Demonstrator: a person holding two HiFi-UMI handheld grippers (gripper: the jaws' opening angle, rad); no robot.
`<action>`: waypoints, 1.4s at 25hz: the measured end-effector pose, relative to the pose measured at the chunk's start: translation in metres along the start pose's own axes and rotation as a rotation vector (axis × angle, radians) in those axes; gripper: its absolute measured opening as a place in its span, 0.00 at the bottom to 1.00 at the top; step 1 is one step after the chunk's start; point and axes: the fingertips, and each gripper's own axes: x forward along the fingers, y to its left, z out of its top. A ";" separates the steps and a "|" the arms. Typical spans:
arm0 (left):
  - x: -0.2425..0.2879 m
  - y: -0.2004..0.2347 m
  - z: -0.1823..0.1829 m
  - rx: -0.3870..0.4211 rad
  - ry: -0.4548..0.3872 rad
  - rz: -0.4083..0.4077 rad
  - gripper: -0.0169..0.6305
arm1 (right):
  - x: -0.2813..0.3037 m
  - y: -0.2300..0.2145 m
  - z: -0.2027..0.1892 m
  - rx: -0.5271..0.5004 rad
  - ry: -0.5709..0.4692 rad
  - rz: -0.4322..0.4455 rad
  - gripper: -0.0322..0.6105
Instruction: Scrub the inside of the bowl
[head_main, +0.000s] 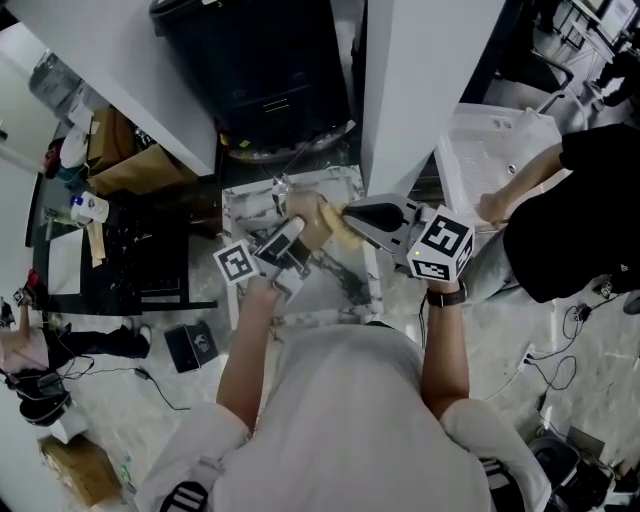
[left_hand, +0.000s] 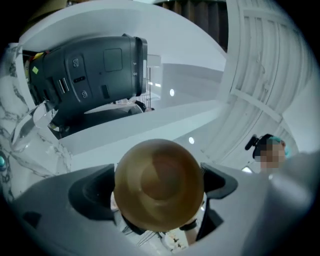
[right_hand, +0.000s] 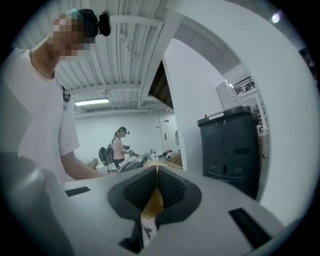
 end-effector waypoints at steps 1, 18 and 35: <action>0.002 0.000 -0.010 0.006 0.034 0.001 0.87 | 0.000 -0.002 0.004 0.006 -0.022 -0.011 0.08; 0.002 0.001 0.005 -0.060 0.016 -0.015 0.87 | 0.014 -0.007 -0.007 -0.024 0.075 -0.051 0.08; 0.009 -0.021 -0.013 -0.080 0.053 -0.093 0.87 | 0.000 -0.033 -0.009 -0.008 0.076 -0.134 0.08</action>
